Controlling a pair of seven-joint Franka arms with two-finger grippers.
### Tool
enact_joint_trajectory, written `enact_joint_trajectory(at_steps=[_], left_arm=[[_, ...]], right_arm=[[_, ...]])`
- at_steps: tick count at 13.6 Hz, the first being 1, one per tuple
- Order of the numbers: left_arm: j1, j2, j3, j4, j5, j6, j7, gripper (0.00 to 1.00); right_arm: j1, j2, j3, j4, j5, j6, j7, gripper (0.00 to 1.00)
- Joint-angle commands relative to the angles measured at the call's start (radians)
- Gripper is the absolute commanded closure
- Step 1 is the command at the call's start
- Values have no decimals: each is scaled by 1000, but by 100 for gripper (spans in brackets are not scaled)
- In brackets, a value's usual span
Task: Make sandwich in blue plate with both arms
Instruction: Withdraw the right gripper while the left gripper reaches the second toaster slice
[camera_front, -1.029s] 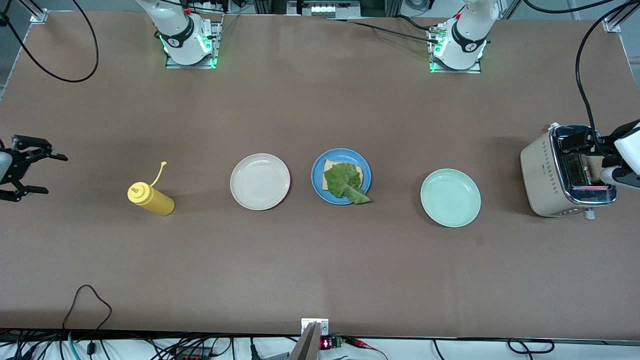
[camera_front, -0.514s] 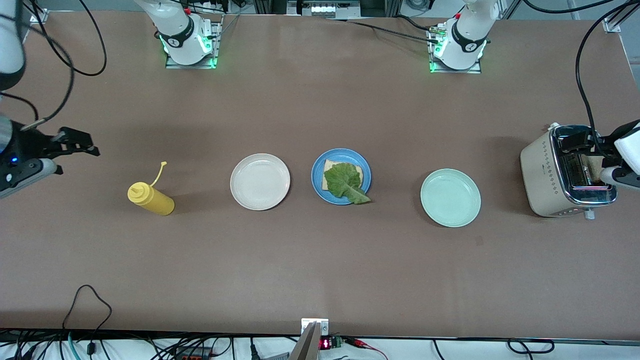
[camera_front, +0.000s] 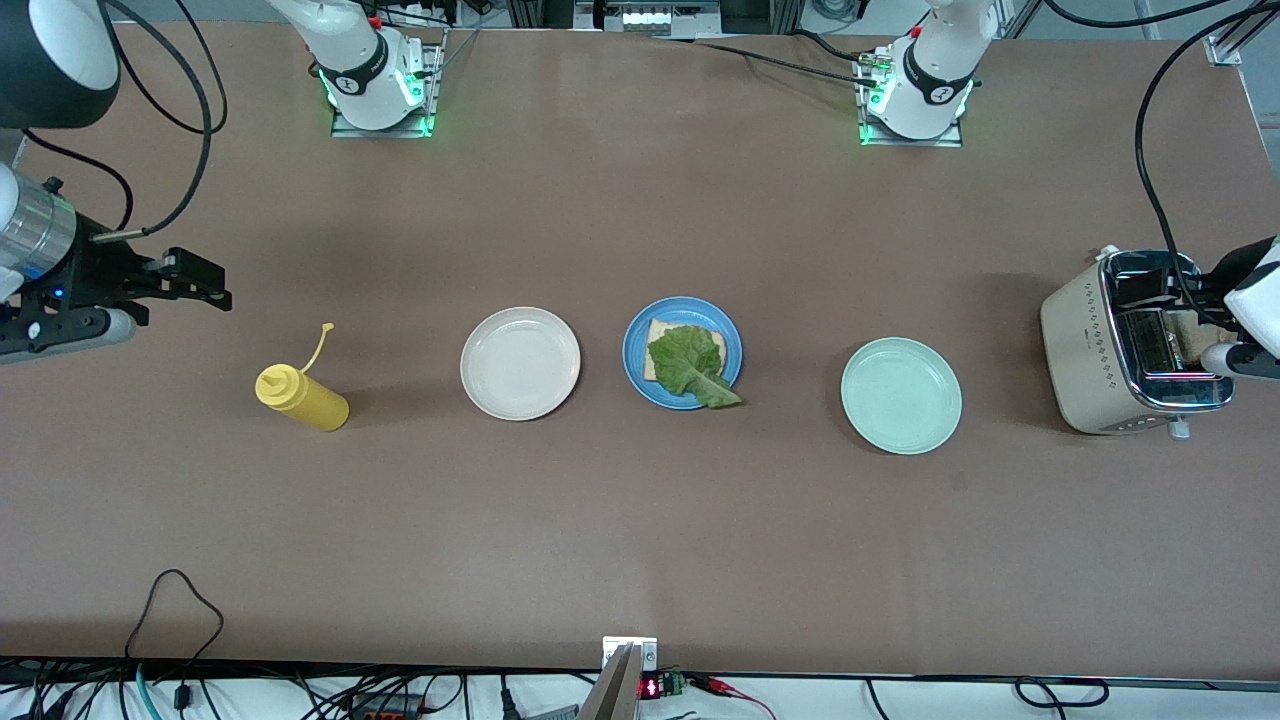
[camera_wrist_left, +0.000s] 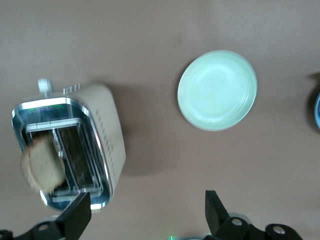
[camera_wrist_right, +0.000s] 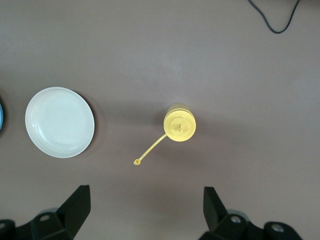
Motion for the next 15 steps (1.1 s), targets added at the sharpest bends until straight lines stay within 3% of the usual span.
enact_joint_trajectory(at_steps=[1, 3, 4, 9, 13, 15], left_arm=[[108, 46, 7, -2, 5, -20, 4, 0], [165, 57, 6, -22, 81, -17, 25, 7], [183, 58, 6, -49, 151, 6, 59, 5], [355, 44, -8, -250, 164, 326, 272, 0], [389, 38, -45, -324, 163, 357, 279, 15], [390, 38, -45, -358, 163, 409, 285, 18]], right_arm=[[3, -181, -5, -221, -13, 98, 23, 0], [0, -221, -5, -262, -11, 102, 23, 0], [-3, -220, -7, -253, -11, 99, 14, 0], [-7, -165, -7, -150, 2, 101, 14, 0], [-11, -141, -7, -110, 8, 93, 14, 0], [-10, -141, -7, -107, 8, 93, 12, 0]])
